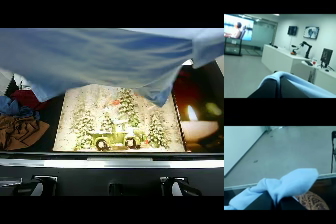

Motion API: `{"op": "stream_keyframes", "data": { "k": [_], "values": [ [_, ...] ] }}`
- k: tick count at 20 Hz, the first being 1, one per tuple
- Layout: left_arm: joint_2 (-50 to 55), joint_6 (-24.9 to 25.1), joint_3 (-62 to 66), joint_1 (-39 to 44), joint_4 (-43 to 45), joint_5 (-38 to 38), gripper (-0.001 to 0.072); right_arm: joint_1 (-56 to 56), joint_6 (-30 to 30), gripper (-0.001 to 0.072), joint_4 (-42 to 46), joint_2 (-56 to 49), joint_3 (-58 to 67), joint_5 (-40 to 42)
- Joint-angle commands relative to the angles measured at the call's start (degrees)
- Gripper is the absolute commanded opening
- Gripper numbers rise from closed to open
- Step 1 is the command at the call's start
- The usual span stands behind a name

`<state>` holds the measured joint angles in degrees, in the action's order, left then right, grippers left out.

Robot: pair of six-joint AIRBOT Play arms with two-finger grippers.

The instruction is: Fold the clothes and pants, and hang the long-sleeved shirts on hangers.

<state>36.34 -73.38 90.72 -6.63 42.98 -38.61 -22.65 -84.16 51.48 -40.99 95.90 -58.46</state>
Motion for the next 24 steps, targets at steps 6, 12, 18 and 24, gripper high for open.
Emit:
{"op": "stream_keyframes", "data": {
  "k": [6, 12, 18, 24],
  "values": [
    [2.1, -0.07, -5.07, -0.07, 1.64, -2.69, 0.0028, 0.07, -7.17, 0.0051, 10.71, 1.36, 0.9, -9.22],
    [21.62, -0.07, -26.01, -0.07, 1.57, -2.21, 0.0029, 0.17, -8.94, 0.0051, 5.51, -20.98, -16.28, -9.6],
    [44.63, 0.37, -26.56, 0.13, -3.39, 1.07, 0.0029, 10.97, -8.83, 0.0053, -9.49, -44.24, -22.34, 7.39],
    [48.41, 0.39, -26.16, -0.81, -5.88, -6.16, 0.0179, 12.98, -6.54, 0.0247, -9.03, -50.29, -20.92, 8.63]
  ]
}}
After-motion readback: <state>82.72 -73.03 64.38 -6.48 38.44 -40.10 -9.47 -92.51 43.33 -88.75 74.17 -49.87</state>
